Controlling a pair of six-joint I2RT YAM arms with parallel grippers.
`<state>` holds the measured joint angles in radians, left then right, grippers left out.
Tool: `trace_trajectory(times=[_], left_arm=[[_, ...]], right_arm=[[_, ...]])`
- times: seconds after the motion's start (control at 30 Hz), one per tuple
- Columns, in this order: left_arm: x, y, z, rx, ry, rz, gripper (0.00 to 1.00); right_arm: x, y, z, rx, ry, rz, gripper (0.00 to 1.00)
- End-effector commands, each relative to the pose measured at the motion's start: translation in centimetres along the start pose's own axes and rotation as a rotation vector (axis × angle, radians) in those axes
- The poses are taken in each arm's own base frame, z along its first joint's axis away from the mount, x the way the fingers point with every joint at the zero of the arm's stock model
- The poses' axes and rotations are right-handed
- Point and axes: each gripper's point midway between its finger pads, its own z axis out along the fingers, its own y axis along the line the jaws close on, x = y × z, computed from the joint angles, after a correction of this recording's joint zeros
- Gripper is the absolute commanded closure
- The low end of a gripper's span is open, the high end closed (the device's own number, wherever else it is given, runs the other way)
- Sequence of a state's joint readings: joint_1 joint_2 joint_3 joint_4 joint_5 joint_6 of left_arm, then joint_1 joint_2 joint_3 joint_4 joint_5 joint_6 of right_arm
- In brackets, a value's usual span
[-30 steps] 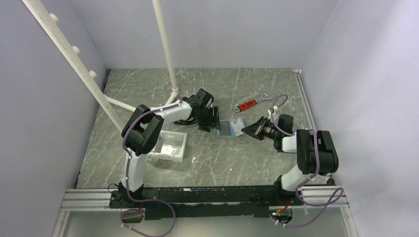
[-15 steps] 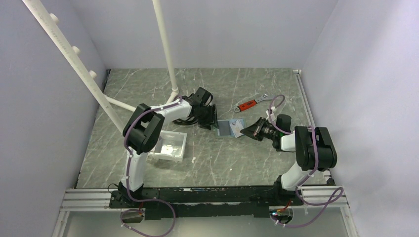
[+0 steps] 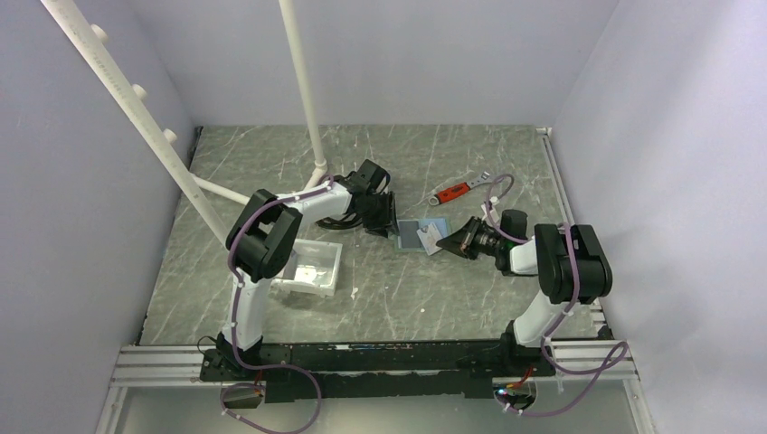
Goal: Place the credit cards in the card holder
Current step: Insert the credit card into the card holder.
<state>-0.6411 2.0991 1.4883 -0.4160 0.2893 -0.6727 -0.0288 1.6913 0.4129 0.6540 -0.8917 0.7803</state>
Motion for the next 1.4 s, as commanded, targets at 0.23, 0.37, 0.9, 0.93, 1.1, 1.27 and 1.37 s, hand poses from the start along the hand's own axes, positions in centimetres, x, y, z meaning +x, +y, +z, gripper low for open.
trace_trajectory(times=[0.23, 0.37, 0.9, 0.93, 1.1, 1.27, 1.37], left_arm=[[0.3, 1.2, 0.8, -0.045, 0.014, 0.017, 0.63], [0.5, 1.1, 0.9, -0.038, 0.019, 0.012, 0.68], [1.1, 1.2, 0.9, -0.029, 0.029, 0.008, 0.81], [1.1, 1.3, 0.9, -0.029, 0.029, 0.008, 0.82], [1.3, 1.4, 0.7, -0.034, 0.029, 0.008, 0.87], [1.4, 1.3, 0.7, -0.026, 0.029, 0.003, 0.88], [1.4, 1.1, 0.8, -0.012, 0.031, -0.003, 0.89]], right_arm=[[-2.1, 0.9, 1.5, -0.043, -0.03, -0.068, 1.0], [-1.8, 0.8, 2.4, -0.049, -0.022, -0.066, 1.0], [-2.2, -0.4, 3.4, -0.004, -0.064, -0.065, 1.0], [-2.3, -0.5, 3.4, 0.002, -0.069, -0.062, 1.0], [-2.5, -0.8, 3.4, 0.011, -0.092, -0.062, 1.0], [-2.5, -0.7, 3.6, -0.005, -0.102, -0.05, 1.0], [-2.1, -0.6, 3.8, -0.009, -0.095, -0.053, 1.0]])
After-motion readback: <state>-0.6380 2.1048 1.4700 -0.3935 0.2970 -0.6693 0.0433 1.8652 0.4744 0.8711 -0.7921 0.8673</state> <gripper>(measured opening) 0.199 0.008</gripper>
